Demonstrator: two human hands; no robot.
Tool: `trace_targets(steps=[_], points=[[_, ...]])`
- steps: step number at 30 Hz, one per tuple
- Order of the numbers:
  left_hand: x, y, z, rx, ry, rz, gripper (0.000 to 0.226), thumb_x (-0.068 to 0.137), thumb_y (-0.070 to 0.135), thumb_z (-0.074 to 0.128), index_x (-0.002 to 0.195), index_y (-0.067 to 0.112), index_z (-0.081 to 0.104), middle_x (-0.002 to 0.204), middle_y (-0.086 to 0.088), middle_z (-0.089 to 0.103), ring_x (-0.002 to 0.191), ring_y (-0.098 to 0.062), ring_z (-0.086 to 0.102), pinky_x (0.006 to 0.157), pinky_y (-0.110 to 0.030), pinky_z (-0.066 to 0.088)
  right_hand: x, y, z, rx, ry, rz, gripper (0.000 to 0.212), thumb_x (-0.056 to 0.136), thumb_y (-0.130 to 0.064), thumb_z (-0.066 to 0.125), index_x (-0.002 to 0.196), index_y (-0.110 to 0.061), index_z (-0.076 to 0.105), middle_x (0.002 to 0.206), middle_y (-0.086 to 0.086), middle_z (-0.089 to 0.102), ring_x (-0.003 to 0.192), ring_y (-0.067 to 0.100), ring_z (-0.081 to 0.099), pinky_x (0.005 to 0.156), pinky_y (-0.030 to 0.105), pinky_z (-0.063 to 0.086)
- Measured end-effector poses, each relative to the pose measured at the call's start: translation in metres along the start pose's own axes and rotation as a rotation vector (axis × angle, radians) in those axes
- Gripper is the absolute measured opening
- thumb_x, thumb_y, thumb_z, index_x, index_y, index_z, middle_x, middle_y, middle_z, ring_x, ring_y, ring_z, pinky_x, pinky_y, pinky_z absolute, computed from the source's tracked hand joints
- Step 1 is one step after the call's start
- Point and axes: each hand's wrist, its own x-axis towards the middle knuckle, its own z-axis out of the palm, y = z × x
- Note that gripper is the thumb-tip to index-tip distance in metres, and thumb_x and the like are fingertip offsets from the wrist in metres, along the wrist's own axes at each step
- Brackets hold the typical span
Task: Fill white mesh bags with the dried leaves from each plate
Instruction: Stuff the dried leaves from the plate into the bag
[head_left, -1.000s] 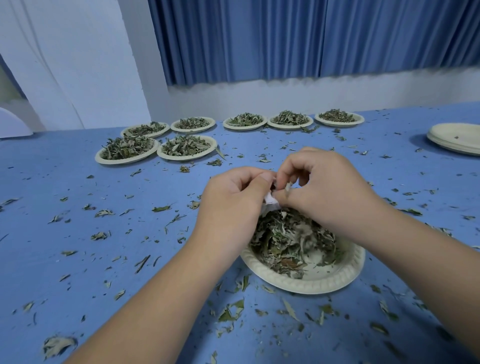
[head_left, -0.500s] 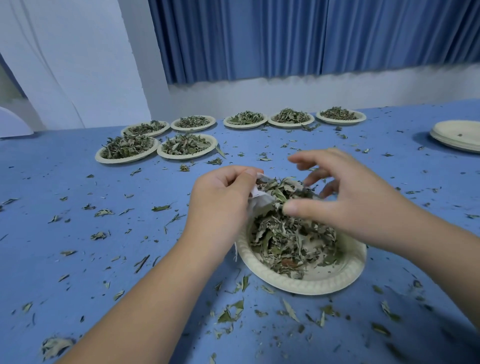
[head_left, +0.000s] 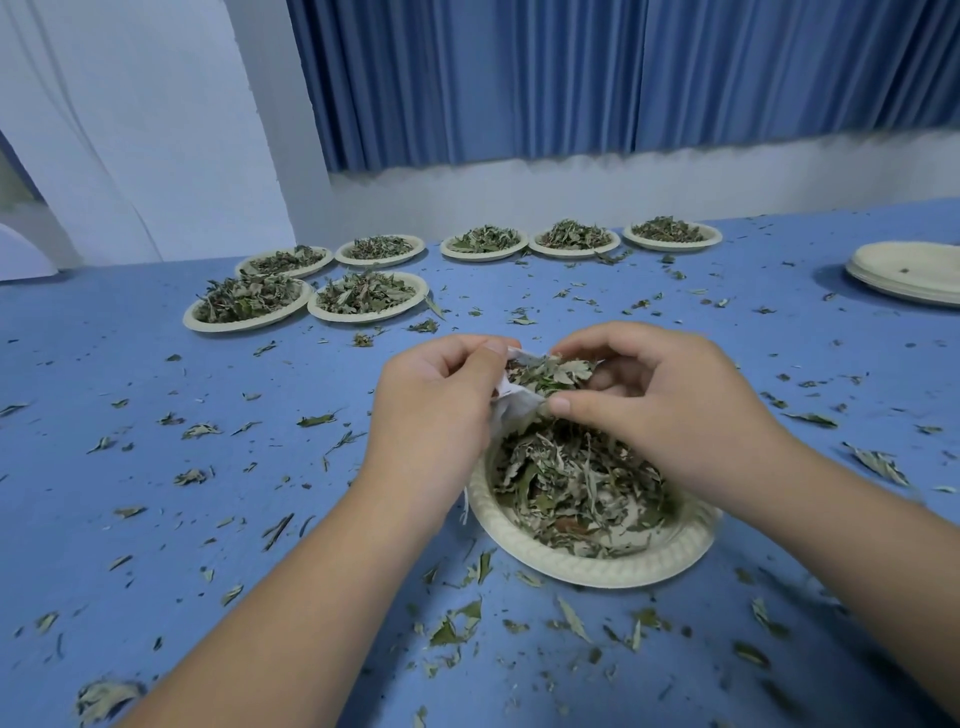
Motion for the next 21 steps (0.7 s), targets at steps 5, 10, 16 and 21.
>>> trace_targets(steps=[5,10,16,21], points=[[0.001,0.001,0.000,0.018,0.016,0.009,0.024,0.094,0.019,0.061,0.077,0.024,0.077,0.058,0.008,0.064,0.062,-0.016,0.064,0.066,-0.035,0.049,-0.004,-0.006,0.001,0.035,0.051,-0.103,0.021,0.067,-0.028,0.082,0.083,-0.038,0.071,0.067,-0.013,0.063,0.054,0.002,0.055,0.054,0.009,0.042],[-0.003,0.002,0.003,0.044,-0.007,0.049,0.023,0.094,0.016,0.059,0.077,0.018,0.075,0.051,0.015,0.056,0.042,-0.002,0.049,0.051,-0.022,0.042,-0.004,-0.010,0.006,-0.089,0.092,-0.200,0.037,0.070,-0.029,0.081,0.101,-0.045,0.069,0.080,-0.010,0.062,0.066,0.003,0.054,0.065,0.008,0.040],[-0.006,0.005,0.005,-0.001,-0.043,0.045,0.025,0.095,0.007,0.056,0.077,0.015,0.072,0.043,0.011,0.055,0.032,0.001,0.045,0.037,-0.008,0.032,-0.002,-0.012,0.006,-0.135,0.123,-0.199,0.018,0.072,-0.023,0.080,0.085,-0.033,0.075,0.075,-0.011,0.064,0.069,0.002,0.057,0.065,0.009,0.040],[-0.009,0.007,0.007,-0.057,-0.110,0.037,0.020,0.096,0.004,0.054,0.084,0.005,0.070,0.040,0.010,0.052,0.030,0.001,0.045,0.037,-0.005,0.032,0.000,-0.017,0.003,-0.201,0.103,-0.178,0.014,0.070,-0.023,0.081,0.075,-0.034,0.075,0.070,-0.011,0.065,0.071,0.001,0.057,0.063,0.010,0.039]])
